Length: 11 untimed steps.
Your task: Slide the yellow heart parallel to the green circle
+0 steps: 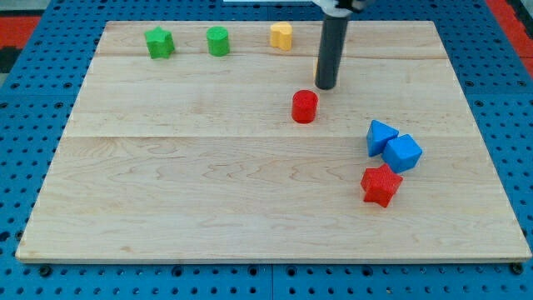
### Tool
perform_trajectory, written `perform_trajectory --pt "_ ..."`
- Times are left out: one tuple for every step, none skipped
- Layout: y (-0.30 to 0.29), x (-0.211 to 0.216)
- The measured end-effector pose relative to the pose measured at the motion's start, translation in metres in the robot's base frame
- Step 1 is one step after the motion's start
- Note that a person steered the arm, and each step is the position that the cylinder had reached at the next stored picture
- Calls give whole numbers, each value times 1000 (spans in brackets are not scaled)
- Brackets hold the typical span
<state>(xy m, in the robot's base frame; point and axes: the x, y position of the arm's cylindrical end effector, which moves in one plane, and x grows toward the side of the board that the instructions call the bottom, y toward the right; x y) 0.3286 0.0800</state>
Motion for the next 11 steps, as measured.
perform_trajectory --pt "0 -33" --pt "-1 -54" --pt "-6 -60" --pt "13 -24" --pt "78 -54" --pt "103 -135" --pt "75 -136" --pt "57 -137" --pt "57 -137" --pt "38 -137" --pt "-8 -136"
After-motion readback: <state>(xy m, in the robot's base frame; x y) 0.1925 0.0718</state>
